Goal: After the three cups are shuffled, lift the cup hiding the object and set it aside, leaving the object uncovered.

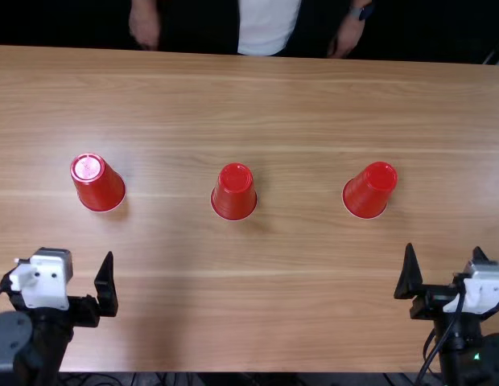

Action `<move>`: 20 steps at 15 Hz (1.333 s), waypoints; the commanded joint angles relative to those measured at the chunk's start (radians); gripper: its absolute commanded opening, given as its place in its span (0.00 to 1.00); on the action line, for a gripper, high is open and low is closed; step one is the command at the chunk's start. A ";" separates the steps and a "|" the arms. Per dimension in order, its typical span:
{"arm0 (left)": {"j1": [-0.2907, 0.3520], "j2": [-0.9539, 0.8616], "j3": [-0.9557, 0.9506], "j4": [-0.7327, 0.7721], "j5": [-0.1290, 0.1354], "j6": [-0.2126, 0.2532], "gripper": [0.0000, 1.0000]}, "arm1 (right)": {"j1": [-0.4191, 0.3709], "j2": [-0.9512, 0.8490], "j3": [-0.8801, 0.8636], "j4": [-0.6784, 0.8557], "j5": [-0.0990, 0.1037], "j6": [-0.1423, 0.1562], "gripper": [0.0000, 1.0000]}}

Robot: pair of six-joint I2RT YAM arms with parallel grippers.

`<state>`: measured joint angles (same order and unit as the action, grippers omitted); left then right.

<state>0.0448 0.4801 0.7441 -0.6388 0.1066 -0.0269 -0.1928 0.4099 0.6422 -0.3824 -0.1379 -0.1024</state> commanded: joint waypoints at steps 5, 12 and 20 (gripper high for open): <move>0.038 0.292 0.399 -0.271 -0.048 0.005 1.00 | -0.008 0.259 0.367 -0.294 -0.002 -0.023 1.00; 0.027 0.620 0.656 -0.514 -0.048 0.008 1.00 | -0.002 0.578 0.557 -0.489 -0.004 -0.036 1.00; -0.014 0.827 0.778 -0.641 -0.048 0.007 1.00 | 0.087 0.879 0.688 -0.491 -0.004 -0.074 1.00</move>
<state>0.0479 1.3037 1.4769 -1.2778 0.0574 -0.0265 -0.1196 1.2728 1.2926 -0.8745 -0.1383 -0.1642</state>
